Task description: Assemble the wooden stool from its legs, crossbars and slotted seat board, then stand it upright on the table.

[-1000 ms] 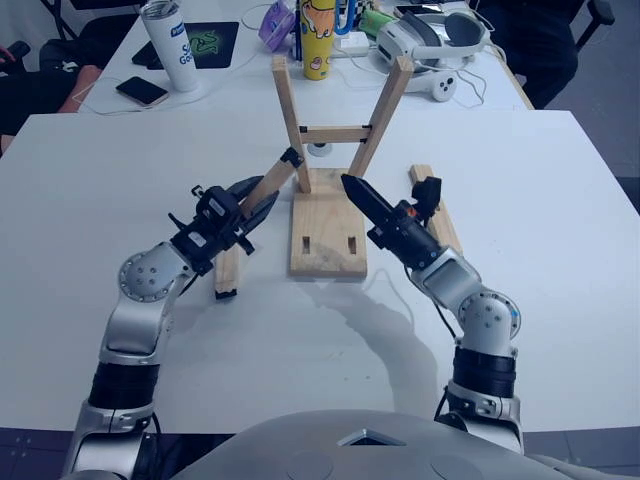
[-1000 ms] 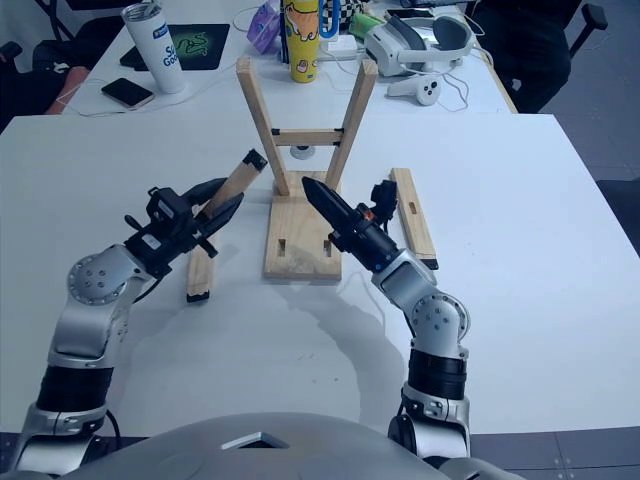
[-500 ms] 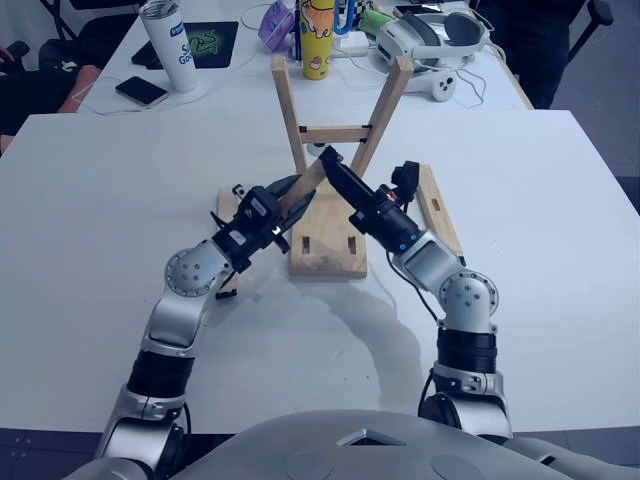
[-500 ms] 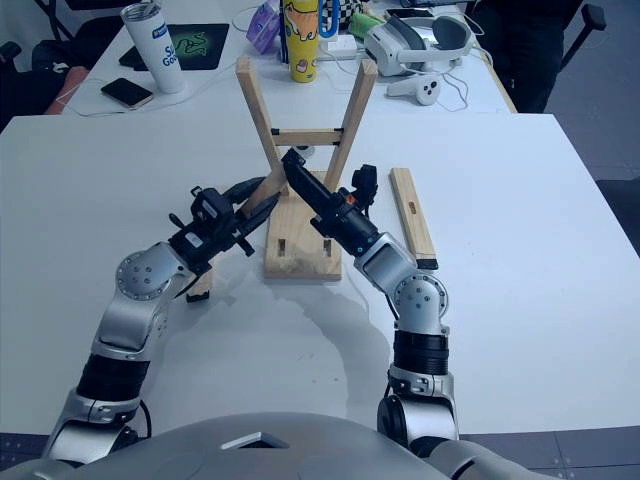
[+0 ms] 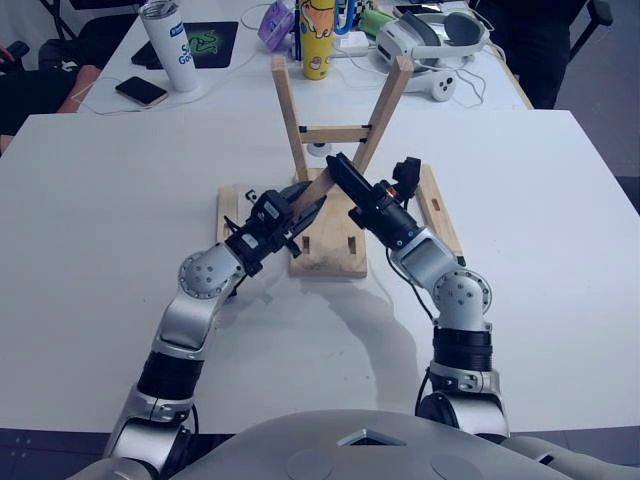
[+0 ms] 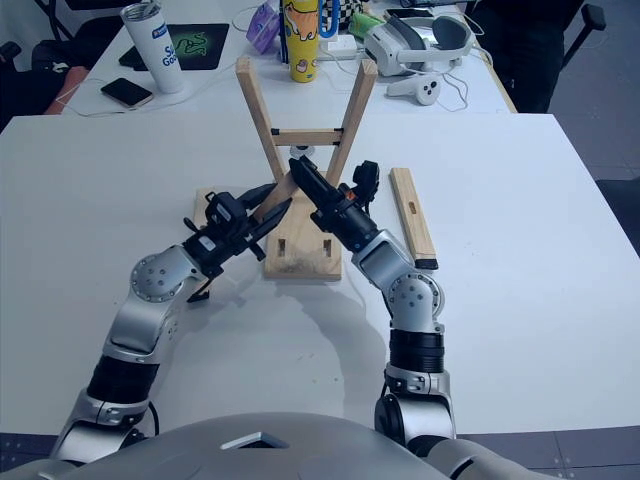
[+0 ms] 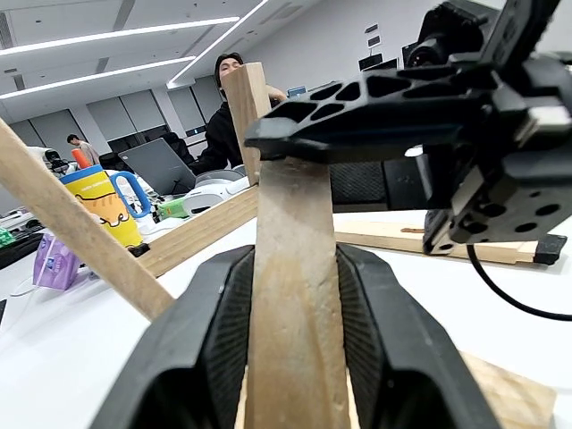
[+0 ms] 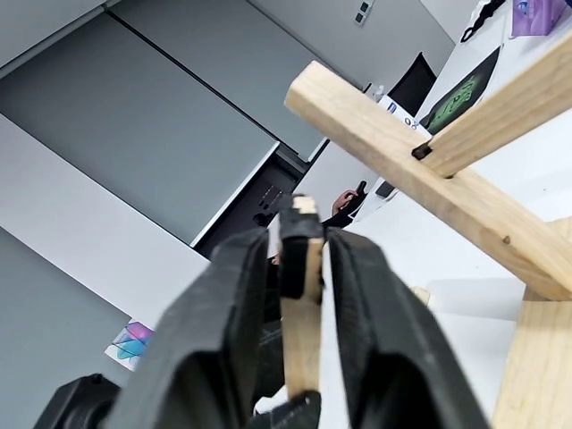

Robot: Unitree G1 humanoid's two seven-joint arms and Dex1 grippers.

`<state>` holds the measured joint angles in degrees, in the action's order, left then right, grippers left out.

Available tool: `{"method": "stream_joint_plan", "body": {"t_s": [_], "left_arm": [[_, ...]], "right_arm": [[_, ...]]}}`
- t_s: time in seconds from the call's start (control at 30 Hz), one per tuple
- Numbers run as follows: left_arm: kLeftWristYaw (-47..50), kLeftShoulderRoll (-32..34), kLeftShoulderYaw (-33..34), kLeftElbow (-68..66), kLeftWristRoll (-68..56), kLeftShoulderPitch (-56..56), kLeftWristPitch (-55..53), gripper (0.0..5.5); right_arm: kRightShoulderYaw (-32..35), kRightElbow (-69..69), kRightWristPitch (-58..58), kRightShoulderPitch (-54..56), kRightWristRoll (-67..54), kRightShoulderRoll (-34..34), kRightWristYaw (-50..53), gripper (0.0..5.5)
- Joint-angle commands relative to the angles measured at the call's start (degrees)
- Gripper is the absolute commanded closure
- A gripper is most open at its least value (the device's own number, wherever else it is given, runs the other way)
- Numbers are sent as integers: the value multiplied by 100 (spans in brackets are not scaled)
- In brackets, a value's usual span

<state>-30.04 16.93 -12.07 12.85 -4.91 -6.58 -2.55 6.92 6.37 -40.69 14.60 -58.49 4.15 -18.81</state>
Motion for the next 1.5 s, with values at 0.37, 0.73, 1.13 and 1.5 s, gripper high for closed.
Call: {"method": "stream_joint_plan", "body": {"t_s": [0.37,0.73,1.13,1.5], "left_arm": [[118,-68,39,-86,88,-76,54,382],[392,-355,801,-111,-550,-147,149,285],[724,-579,748,-11,-553,90,-25,285],[611,-518,738,-361,-488,-233,22,285]], "right_arm": [[-47,59,301,-181,249,41,13,506],[660,492,386,-664,895,-1210,280,506],[1279,133,1611,131,2369,-2056,1007,506],[1244,-1079,2436,437,2956,-1836,932,506]]}}
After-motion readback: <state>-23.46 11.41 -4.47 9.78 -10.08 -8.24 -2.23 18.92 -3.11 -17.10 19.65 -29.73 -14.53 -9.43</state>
